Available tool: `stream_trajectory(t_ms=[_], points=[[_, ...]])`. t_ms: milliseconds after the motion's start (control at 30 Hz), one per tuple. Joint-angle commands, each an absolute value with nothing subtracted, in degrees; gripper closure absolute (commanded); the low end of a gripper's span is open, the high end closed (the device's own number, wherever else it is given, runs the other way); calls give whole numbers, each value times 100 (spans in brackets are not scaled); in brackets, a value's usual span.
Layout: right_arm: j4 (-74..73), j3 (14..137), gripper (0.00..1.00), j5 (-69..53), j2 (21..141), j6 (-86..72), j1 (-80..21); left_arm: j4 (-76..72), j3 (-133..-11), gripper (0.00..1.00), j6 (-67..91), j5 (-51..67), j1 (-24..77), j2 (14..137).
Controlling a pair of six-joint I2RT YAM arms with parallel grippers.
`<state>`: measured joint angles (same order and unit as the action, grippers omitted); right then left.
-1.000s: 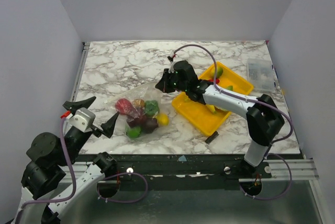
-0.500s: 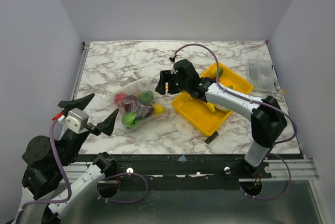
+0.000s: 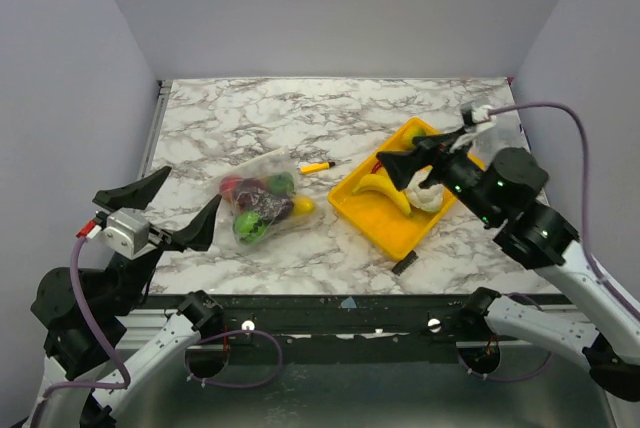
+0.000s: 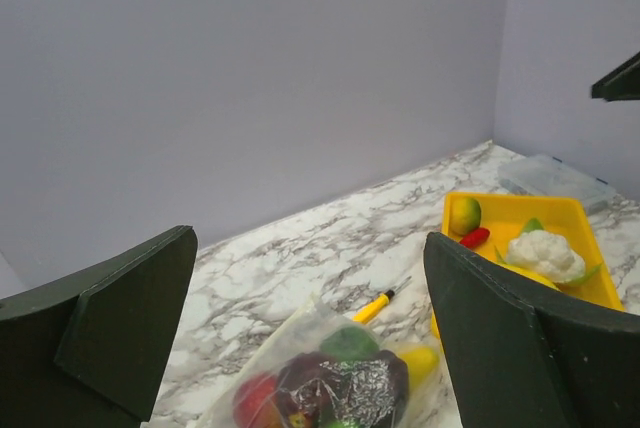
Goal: Place the food in the zip-top bag and seal the zipper
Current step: Place the zipper food storage bag at the center of the board, then reset both arms
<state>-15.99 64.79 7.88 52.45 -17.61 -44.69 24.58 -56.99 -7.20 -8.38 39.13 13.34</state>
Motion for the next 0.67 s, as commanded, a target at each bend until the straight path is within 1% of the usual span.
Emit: stream_trajectory(t_ms=[0, 100, 200, 500, 567, 633], points=[[-2038, 6287, 0, 1485, 4385, -1417, -4484, 1861, -5739, 1, -738, -1200, 3920, 1264], [-2280, 6373, 0, 1971, 3955, -1497, -4489, 1625, -5776, 1, -747, -1371, 3921, 1213], [-2411, 6424, 0, 2134, 3652, -1632, -4489, 1466, -5842, 1, -799, -1484, 3926, 1169], [-2273, 6419, 0, 2148, 2988, -1902, -4482, 1321, -5976, 2, -811, -1607, 3924, 1131], [-1917, 6107, 0, 2304, 2793, -1911, -4485, 1378, -5970, 1, -783, -1570, 3923, 1119], [-1714, 5930, 0, 2006, 2672, -1666, -4478, 1338, -5887, 1, -791, -1580, 3923, 1102]])
